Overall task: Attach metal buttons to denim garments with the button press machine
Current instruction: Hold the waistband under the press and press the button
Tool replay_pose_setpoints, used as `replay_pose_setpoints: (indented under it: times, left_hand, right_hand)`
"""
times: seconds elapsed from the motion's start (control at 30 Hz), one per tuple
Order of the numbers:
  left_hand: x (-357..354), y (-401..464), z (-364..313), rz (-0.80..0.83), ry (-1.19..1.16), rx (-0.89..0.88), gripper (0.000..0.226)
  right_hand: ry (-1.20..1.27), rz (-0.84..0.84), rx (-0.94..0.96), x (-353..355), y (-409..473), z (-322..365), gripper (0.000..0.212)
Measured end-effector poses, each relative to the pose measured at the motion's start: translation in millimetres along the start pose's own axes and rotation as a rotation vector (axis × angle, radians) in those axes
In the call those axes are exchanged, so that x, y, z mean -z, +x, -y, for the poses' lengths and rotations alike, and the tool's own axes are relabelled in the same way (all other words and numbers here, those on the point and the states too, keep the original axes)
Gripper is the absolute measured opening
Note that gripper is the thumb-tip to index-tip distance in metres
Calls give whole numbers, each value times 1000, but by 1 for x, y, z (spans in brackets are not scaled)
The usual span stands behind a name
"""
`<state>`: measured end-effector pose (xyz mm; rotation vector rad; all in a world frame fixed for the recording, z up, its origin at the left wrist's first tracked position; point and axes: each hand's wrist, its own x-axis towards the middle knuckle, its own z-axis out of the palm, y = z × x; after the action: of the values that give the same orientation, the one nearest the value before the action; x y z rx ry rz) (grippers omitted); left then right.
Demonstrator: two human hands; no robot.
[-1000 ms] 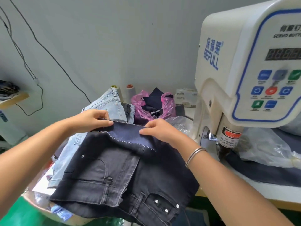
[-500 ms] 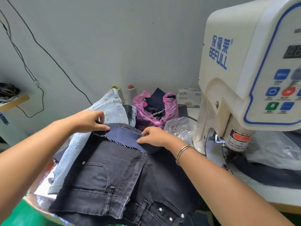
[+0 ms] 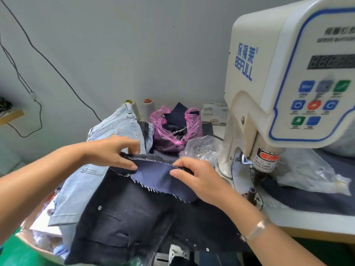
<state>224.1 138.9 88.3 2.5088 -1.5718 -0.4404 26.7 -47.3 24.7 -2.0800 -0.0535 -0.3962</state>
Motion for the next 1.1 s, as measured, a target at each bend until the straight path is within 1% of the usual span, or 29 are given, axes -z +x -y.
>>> replay_pose_setpoints:
  times: [0.07,0.13,0.2,0.27,0.3,0.4,0.43,0.5,0.53,0.6,0.63,0.7,0.77,0.83,0.93,1.0,1.03,1.1]
  left_hand:
    - [-7,-7,-20,56,-229,-58,27]
    - [-18,-14,-43,42,-348,-150,39]
    - [-33,-15,-65,-26,-342,-275,42]
    - [-49,-6,-87,-45,-310,-390,35]
    - [-57,0,-96,-31,-319,-413,30]
    - [-78,21,-120,27,-386,-404,26]
    - [-84,28,-125,32,-402,-403,25]
    - [-94,38,-134,21,-437,-419,20]
    - [-99,42,-139,12,-449,-436,18]
    - [-110,48,-148,3,-473,-453,13]
    - [-115,50,-153,2,-489,-447,16]
    - [-125,53,-167,-10,-501,-452,30]
    - [-134,58,-181,-83,-428,-512,38]
    - [-144,64,-191,-195,-308,-559,39]
    - [-150,71,-194,-277,-241,-505,46]
    - [-151,71,-190,-317,-215,-462,53]
    - [-151,70,-188,-341,-200,-440,53]
    - [-153,64,-185,-392,-174,-401,47]
  right_hand:
    - [67,-29,-30,10,-30,6,14]
    - [153,-84,-62,24,-57,9,13]
    - [220,-133,-100,39,-80,8,13]
    - [245,-175,-130,54,-97,5,12]
    - [251,-197,-138,61,-104,2,10]
    - [343,-265,-189,82,-125,-9,5]
    - [394,-284,-223,89,-133,-13,15]
    - [494,-321,-304,102,-149,-22,42]
    - [531,-346,-345,109,-157,-26,46]
    - [589,-361,-401,120,-170,-32,30]
    - [606,-358,-414,124,-175,-33,23]
    - [618,-347,-422,130,-180,-34,16]
    - [622,-332,-414,133,-181,-33,13]
    - [622,-336,-403,136,-179,-34,13]
    - [632,-336,-383,140,-175,-35,13]
    - [632,-327,-370,141,-174,-36,28]
    - [626,-324,-367,141,-174,-37,35]
    - [606,-313,-366,140,-174,-38,35]
